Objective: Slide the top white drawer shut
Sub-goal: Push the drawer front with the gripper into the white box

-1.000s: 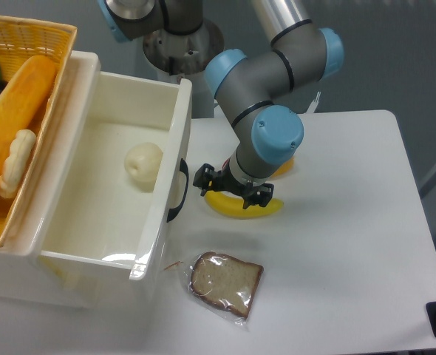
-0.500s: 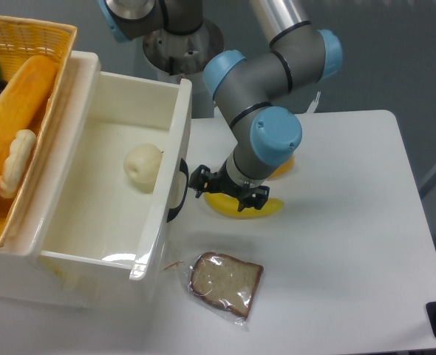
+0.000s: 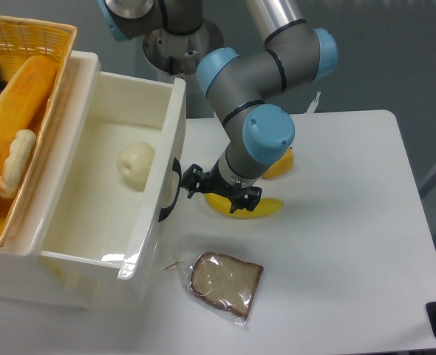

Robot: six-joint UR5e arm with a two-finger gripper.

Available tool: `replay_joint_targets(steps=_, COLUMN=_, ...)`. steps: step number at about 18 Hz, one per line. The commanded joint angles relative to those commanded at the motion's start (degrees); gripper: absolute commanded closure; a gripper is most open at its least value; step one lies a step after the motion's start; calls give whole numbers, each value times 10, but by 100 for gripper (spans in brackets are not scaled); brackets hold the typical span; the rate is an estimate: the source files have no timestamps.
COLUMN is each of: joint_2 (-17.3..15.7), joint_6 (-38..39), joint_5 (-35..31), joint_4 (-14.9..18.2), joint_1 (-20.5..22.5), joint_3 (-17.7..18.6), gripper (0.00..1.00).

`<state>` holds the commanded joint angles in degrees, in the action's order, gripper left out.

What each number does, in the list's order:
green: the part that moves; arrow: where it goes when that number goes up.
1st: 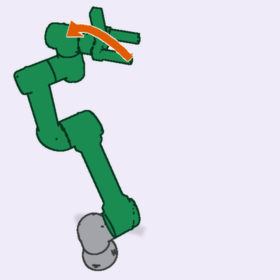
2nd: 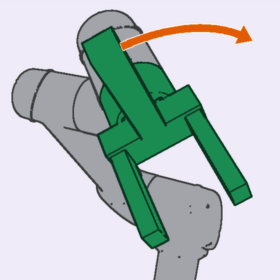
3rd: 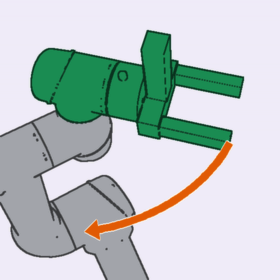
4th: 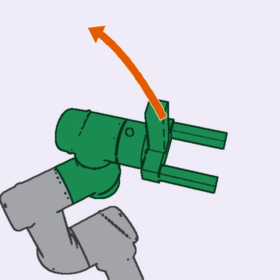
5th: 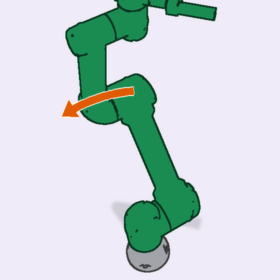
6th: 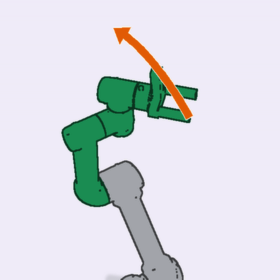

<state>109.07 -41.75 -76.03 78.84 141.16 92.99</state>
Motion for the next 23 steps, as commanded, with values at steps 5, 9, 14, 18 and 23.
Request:
replay_joint_targets(steps=5, joint_2=-10, joint_6=2, joint_5=11, joint_4=0, joint_1=-14, joint_3=0, gripper=0)
replay_joint_targets(steps=9, joint_2=-11, joint_6=2, joint_5=13, joint_4=-1, joint_1=-31, joint_3=0, gripper=0)
replay_joint_targets(steps=14, joint_2=-11, joint_6=7, joint_5=14, joint_4=0, joint_1=-48, joint_3=0, gripper=0)
replay_joint_targets(steps=18, joint_2=-11, joint_6=18, joint_5=13, joint_4=0, joint_1=-61, joint_3=0, gripper=0)
replay_joint_targets(steps=23, joint_2=-24, joint_6=22, joint_5=14, joint_4=0, joint_1=-76, joint_3=4, gripper=0)
